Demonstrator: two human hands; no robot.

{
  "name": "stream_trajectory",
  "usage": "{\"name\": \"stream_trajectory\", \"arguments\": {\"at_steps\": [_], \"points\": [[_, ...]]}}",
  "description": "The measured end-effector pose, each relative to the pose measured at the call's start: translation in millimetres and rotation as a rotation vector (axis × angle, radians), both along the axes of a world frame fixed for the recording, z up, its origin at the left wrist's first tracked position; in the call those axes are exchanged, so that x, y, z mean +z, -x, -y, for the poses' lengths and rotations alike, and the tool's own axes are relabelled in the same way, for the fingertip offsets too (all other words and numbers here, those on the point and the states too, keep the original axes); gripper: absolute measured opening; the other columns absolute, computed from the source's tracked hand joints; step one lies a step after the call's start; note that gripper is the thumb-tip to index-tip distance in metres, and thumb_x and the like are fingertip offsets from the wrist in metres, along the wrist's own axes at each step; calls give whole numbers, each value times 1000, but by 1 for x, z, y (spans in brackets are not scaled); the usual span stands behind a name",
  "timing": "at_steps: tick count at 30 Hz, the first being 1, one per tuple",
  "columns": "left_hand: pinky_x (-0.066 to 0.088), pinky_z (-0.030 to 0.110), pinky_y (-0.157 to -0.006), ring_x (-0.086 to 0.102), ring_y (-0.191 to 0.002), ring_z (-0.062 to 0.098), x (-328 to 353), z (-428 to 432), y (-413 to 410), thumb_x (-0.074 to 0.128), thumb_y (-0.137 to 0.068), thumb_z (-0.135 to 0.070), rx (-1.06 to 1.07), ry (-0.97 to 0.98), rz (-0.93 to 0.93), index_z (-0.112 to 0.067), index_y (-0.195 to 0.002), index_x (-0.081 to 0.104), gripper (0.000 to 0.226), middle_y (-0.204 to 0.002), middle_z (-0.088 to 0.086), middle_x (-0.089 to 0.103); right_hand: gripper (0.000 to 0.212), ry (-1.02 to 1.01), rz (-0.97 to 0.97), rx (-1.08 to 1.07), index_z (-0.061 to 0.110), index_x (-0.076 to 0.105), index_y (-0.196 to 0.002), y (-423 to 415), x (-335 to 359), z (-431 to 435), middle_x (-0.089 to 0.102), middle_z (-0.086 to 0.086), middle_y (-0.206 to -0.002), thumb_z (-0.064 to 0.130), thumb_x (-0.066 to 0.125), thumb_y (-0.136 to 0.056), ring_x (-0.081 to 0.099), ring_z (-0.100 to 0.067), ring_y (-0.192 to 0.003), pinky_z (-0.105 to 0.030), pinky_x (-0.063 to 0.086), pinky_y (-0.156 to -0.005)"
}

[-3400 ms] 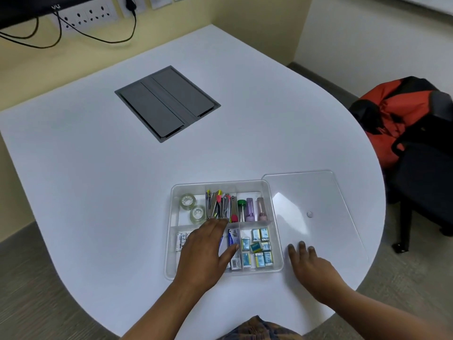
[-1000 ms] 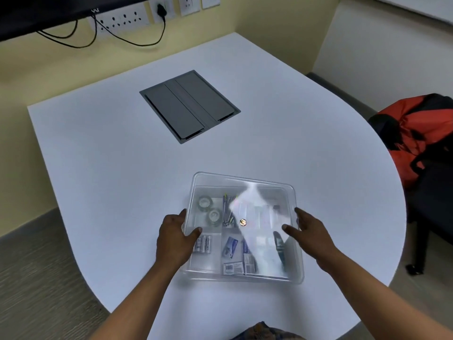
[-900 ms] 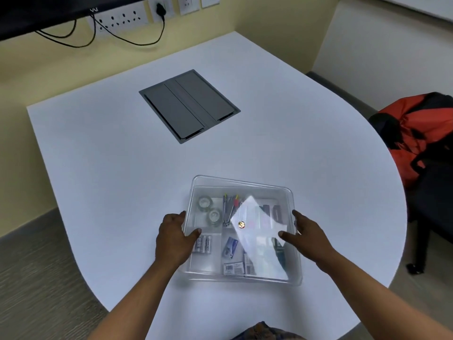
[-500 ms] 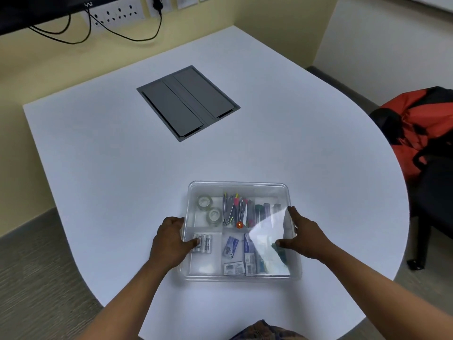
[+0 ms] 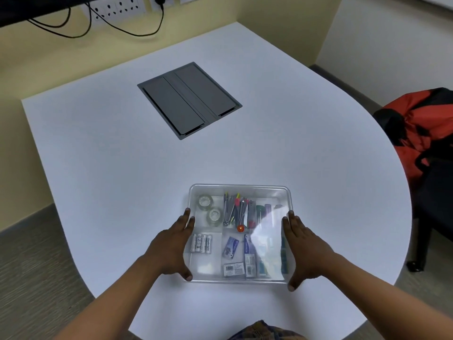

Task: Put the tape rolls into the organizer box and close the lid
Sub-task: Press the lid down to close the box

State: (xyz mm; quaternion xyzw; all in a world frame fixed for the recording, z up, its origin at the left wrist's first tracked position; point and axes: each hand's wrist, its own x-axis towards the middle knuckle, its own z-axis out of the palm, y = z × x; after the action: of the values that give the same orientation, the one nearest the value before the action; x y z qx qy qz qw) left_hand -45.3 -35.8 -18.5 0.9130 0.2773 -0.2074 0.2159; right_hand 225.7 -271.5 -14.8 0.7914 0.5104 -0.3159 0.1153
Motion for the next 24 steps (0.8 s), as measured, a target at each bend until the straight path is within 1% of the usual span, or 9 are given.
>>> {"name": "stream_trajectory", "arguments": {"at_steps": [3,5,8,11,14,17,18,21,24], "points": [[37,31,-106,22,-143,21,-1,6,-3,87,-42,-57,-3,-33,0,-20,-148,-15,152,-150,-2,-37,167,4,29,22,9,-40,-134,-1,0,-3,-40,-12,-151,70,84,-41,-25,-28,-145,-37,2,-120],[39,32,-105,21,-143,21,-4,8,-2,85,-41,-59,2,-32,9,-20,-148,-16,152,-150,-2,-38,167,7,52,24,8,-39,-136,0,0,-6,-39,-13,-152,67,86,-42,-24,-28,-146,-38,2,-121],[41,33,-104,17,-145,17,-5,7,1,83,-39,-65,16,-8,18,-22,-147,-17,154,-149,-5,-39,168,39,108,45,5,-36,-140,-1,3,-14,-37,-16,-153,65,87,-43,-23,-31,-146,-42,-1,-120],[32,33,-109,11,-146,20,-4,4,-5,81,-38,-68,16,-36,5,-19,-147,-18,155,-150,-1,-38,167,82,153,60,3,-34,-141,-4,8,-25,-36,-18,-154,62,88,-44,-23,-33,-146,-46,-3,-119],[27,35,-112,9,-146,23,0,2,-16,83,-39,-66,21,-70,-12,-15,-148,-16,155,-152,4,-34,166,105,165,62,2,-32,-143,-9,13,-34,-34,-17,-155,62,88,-44,-23,-33,-146,-48,-2,-119],[23,38,-116,-4,-147,23,2,-1,-24,84,-43,-62,11,-104,-49,-11,-148,-11,150,-155,7,-27,164,134,149,76,5,-31,-144,-16,17,-36,-34,-15,-156,65,86,-45,-22,-32,-147,-50,-1,-120],[23,39,-116,-7,-147,22,4,-2,-27,84,-46,-61,19,-115,-60,-11,-149,-8,147,-157,7,-23,162,137,147,78,7,-30,-145,-19,18,-37,-33,-13,-157,66,85,-46,-21,-31,-147,-50,-1,-120],[31,41,-112,-4,-147,20,9,-10,-35,82,-53,-59,64,-157,-56,-12,-150,2,134,-160,4,-9,155,61,155,35,13,-22,-150,-27,23,-43,-23,-7,-161,65,84,-50,-14,-30,-149,-49,4,-120],[33,41,-111,-3,-147,18,16,-21,-45,83,-56,-54,86,-162,-53,-13,-150,1,131,-160,4,-9,148,-31,168,-13,12,-14,-153,-35,29,-57,-16,-7,-163,60,86,-54,-7,-29,-151,-46,11,-121]]}}
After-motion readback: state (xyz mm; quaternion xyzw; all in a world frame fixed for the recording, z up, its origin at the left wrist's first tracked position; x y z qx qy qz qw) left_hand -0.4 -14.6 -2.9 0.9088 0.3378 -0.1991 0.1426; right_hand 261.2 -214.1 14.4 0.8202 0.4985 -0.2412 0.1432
